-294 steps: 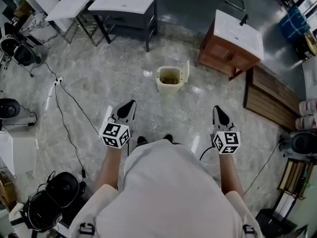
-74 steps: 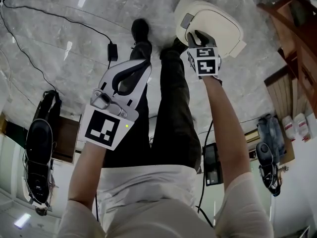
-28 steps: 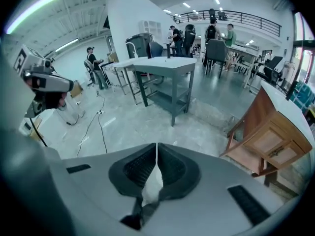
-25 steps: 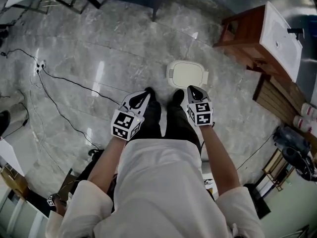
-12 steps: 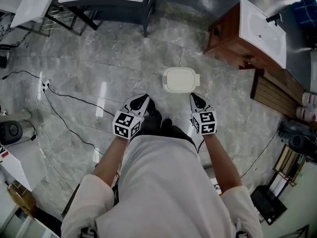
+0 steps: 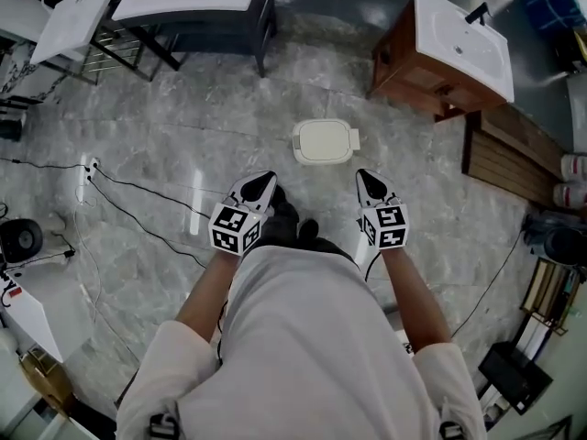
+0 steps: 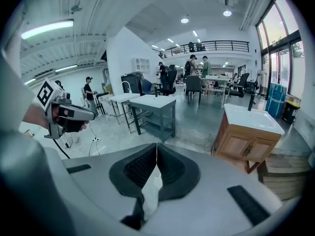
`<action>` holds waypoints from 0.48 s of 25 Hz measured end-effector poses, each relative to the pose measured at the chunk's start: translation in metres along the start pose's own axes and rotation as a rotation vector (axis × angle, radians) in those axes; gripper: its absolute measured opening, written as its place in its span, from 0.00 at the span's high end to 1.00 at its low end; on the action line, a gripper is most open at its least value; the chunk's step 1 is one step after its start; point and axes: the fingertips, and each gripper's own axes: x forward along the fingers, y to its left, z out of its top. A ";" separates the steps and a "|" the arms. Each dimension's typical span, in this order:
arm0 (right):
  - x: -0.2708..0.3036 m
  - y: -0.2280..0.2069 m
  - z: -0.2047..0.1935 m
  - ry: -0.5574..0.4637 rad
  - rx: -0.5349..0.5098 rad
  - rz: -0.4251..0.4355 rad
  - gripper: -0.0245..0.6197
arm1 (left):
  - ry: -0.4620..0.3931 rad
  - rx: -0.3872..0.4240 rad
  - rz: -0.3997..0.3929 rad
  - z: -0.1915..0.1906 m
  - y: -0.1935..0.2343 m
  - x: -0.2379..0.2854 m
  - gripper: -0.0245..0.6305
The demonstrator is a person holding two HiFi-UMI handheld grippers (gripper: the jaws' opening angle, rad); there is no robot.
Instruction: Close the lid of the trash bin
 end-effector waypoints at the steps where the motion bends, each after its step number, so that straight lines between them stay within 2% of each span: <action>1: -0.009 0.000 -0.002 -0.009 -0.003 -0.004 0.91 | -0.004 0.006 0.001 -0.001 -0.006 -0.004 0.93; 12: -0.086 0.004 -0.007 -0.097 -0.028 -0.028 0.91 | -0.059 0.076 0.011 0.007 -0.057 -0.050 0.93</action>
